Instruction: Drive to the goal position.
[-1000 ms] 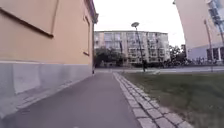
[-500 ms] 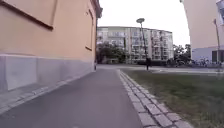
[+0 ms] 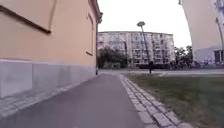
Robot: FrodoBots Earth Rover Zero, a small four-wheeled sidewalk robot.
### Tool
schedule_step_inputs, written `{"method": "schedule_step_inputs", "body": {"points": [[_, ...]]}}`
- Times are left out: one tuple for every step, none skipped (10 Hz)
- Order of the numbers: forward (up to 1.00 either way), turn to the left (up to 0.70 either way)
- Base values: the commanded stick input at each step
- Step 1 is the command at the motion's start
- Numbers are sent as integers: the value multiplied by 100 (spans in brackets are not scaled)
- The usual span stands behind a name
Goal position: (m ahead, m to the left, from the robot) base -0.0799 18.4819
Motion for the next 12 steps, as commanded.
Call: {"method": "schedule_step_inputs", "body": {"points": [[45, 0], [45, 0], [45, 0], [45, 0], [45, 0], [45, 0], [45, 0], [45, 0], [45, 0], [45, 0], [45, 0], [45, 0]]}}
